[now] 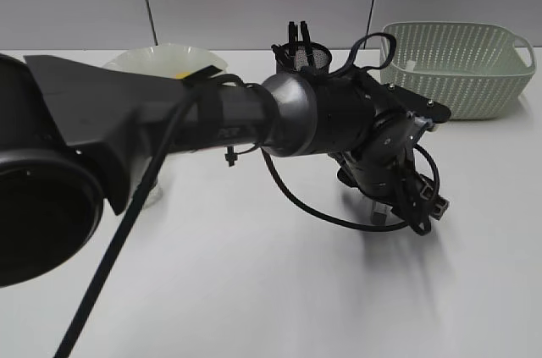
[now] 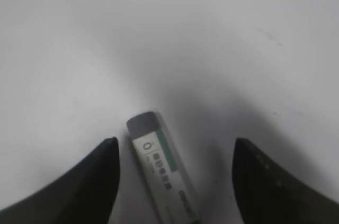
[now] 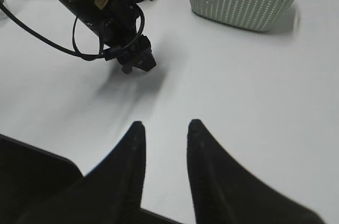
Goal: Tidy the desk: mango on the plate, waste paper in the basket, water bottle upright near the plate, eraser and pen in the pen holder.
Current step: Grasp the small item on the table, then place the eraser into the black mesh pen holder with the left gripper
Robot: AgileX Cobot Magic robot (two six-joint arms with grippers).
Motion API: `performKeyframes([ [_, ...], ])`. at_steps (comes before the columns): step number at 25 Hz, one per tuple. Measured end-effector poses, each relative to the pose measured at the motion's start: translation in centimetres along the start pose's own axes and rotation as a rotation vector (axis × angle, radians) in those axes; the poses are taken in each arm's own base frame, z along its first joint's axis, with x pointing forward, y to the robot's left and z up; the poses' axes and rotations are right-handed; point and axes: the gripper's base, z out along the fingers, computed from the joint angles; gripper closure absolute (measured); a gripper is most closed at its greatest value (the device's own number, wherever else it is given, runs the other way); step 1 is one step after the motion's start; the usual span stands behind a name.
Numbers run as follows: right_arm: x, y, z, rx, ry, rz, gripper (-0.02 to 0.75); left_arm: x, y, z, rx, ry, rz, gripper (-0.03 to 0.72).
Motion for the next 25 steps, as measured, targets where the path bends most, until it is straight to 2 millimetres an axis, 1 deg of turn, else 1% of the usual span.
performKeyframes([
  [2, 0.0, 0.0, 0.0, 0.0, 0.0, 0.0, 0.508, 0.2, 0.1, 0.5, -0.015, 0.003, 0.015, 0.244],
  [5, 0.0, 0.0, 0.0, 0.0, 0.0, 0.0, 0.509, 0.2, 0.2, 0.5, -0.025, 0.003, 0.023, 0.358],
  [8, 0.0, 0.0, 0.0, 0.0, 0.0, 0.0, 0.511, 0.1, 0.3, 0.5, -0.031, 0.001, 0.026, 0.552],
  [11, 0.0, 0.0, 0.0, 0.0, 0.0, 0.0, 0.511, -0.4, 0.3, -0.1, -0.02, -0.028, 0.021, 0.546],
  [12, 0.0, 0.0, 0.0, 0.0, 0.0, 0.0, 0.511, -1.0, 0.4, -0.7, -0.011, -0.062, 0.016, 0.546],
  [13, 0.0, 0.0, 0.0, 0.001, 0.0, 0.0, 0.511, -1.8, 0.5, -1.5, 0.003, -0.11, 0.008, 0.546],
  [15, 0.0, 0.0, 0.0, 0.003, 0.0, -0.002, 0.511, -4.2, 1.4, -4.2, 0.037, -0.261, -0.017, 0.546],
  [16, 0.0, 0.0, 0.0, 0.004, 0.0, -0.002, 0.511, -5.5, 2.2, -5.9, 0.048, -0.338, -0.032, 0.546],
  [17, 0.0, 0.0, 0.0, 0.004, 0.0, -0.002, 0.511, -6.7, 3.4, -7.2, 0.053, -0.416, -0.051, 0.546],
  [19, 0.0, 0.0, 0.0, 0.004, 0.0, -0.003, 0.512, -8.6, 7.0, -9.9, 0.035, -0.543, -0.099, 0.546],
  [20, 0.0, 0.0, 0.0, 0.004, 0.0, -0.003, 0.512, -9.1, 8.7, -10.5, 0.021, -0.581, -0.121, 0.546],
  [22, 0.0, 0.0, 0.0, 0.004, 0.0, -0.003, 0.512, -9.5, 12.8, -11.1, -0.029, -0.621, -0.172, 0.546],
  [24, 0.0, 0.0, 0.0, 0.005, -0.001, -0.003, 0.512, -9.2, 15.9, -10.7, -0.07, -0.618, -0.212, 0.546],
  [25, 0.0, 0.0, 0.0, 0.005, -0.001, -0.003, 0.512, -9.1, 16.9, -10.4, -0.082, -0.623, -0.225, 0.546],
])
